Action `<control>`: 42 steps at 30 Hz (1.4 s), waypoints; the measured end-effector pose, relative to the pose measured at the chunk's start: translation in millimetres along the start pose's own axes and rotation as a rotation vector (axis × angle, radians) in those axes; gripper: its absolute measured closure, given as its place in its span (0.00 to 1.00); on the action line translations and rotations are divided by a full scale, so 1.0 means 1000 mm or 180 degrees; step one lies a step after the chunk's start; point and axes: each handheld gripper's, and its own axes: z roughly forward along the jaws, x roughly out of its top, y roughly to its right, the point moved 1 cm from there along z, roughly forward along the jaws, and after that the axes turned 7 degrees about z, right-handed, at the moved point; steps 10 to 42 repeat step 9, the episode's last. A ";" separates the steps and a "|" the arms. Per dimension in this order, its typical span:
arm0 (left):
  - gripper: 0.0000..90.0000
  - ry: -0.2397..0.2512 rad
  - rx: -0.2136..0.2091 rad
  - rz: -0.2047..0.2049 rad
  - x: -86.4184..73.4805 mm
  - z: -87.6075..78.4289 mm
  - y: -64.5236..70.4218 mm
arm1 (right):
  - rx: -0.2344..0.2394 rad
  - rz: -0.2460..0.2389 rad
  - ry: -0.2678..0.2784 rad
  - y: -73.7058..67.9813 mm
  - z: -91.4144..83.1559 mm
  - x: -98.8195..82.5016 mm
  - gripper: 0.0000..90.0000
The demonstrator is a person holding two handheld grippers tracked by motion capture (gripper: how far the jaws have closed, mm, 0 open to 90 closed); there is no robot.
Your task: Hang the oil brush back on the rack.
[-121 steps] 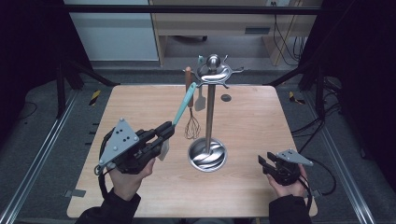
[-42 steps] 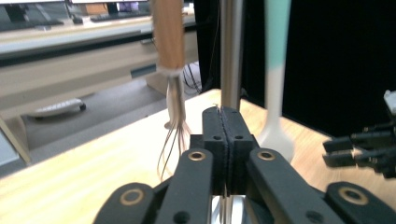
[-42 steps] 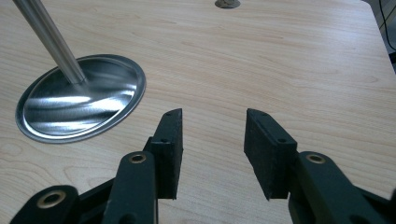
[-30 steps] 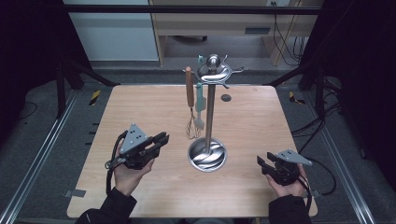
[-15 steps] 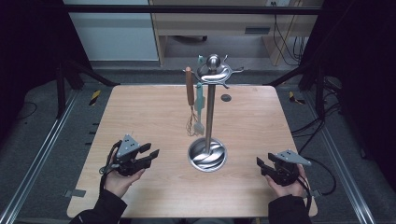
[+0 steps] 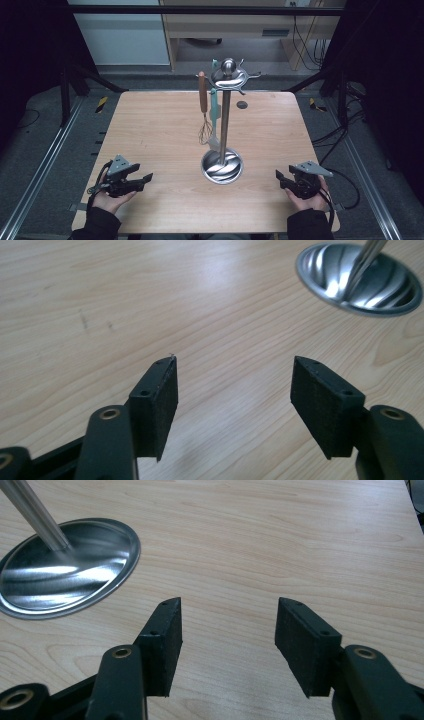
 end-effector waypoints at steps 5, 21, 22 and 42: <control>0.37 -0.0042 0.0098 -0.0060 -0.014 -0.005 -0.011 | -0.0069 -0.0052 -0.0058 0.002 0.001 -0.001 0.50; 0.36 -0.0147 0.0159 -0.0165 -0.021 -0.004 -0.019 | -0.0086 -0.0063 -0.0095 0.003 0.002 -0.002 0.49; 0.36 -0.0147 0.0159 -0.0165 -0.021 -0.004 -0.019 | -0.0086 -0.0063 -0.0095 0.003 0.002 -0.002 0.49; 0.36 -0.0147 0.0159 -0.0165 -0.021 -0.004 -0.019 | -0.0086 -0.0063 -0.0095 0.003 0.002 -0.002 0.49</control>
